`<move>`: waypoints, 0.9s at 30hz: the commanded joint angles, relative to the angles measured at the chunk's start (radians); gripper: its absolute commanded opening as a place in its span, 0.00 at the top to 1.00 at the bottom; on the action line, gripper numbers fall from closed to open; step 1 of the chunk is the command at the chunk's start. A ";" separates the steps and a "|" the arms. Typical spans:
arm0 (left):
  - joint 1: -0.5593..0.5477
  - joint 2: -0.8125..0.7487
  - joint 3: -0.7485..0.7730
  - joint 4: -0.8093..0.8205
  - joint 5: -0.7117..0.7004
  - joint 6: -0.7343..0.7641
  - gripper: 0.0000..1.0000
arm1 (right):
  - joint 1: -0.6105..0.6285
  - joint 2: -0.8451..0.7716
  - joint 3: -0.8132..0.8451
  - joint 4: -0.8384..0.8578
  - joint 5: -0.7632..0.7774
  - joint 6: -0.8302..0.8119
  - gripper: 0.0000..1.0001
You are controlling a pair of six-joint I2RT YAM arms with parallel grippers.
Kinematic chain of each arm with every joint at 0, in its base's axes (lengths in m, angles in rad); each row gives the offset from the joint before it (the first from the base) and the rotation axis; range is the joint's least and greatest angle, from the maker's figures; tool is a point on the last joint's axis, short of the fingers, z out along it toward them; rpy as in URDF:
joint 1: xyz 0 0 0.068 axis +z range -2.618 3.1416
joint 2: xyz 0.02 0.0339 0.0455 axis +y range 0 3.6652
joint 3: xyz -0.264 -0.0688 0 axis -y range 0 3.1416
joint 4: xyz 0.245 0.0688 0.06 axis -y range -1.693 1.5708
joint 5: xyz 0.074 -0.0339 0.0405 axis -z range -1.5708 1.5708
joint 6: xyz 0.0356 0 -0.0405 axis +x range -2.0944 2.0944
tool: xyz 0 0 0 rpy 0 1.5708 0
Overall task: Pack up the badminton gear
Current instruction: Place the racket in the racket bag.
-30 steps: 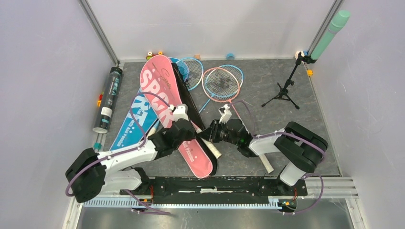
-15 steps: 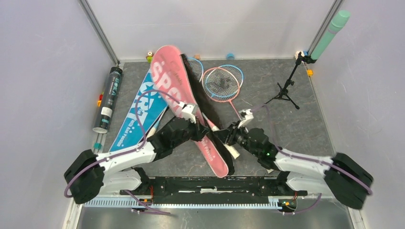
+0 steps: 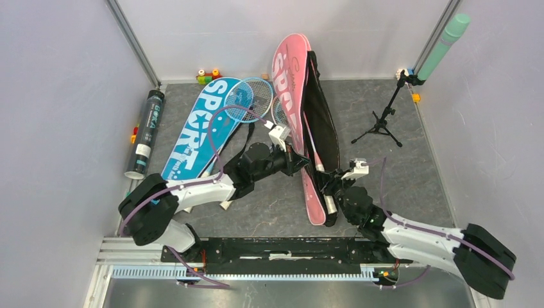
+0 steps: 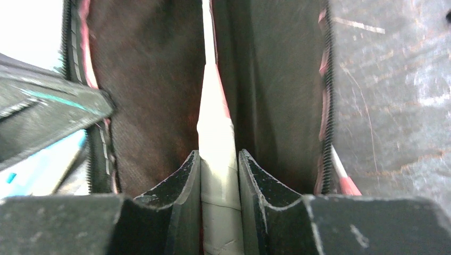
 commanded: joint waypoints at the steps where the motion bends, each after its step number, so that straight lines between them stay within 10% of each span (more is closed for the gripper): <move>1: -0.144 0.044 -0.014 0.131 0.338 -0.098 0.98 | -0.026 0.145 0.037 0.122 0.273 0.090 1.00; 8: -0.144 0.060 -0.085 0.171 0.279 -0.112 0.98 | 0.007 0.267 0.069 0.182 0.169 0.059 0.94; 20: -0.143 -0.133 -0.207 0.032 -0.028 -0.040 0.98 | 0.009 0.075 0.253 -0.179 -0.085 -0.369 0.03; 27: -0.142 -0.225 -0.317 0.062 -0.080 -0.044 0.98 | -0.091 0.170 0.239 -0.228 -0.088 -0.345 0.02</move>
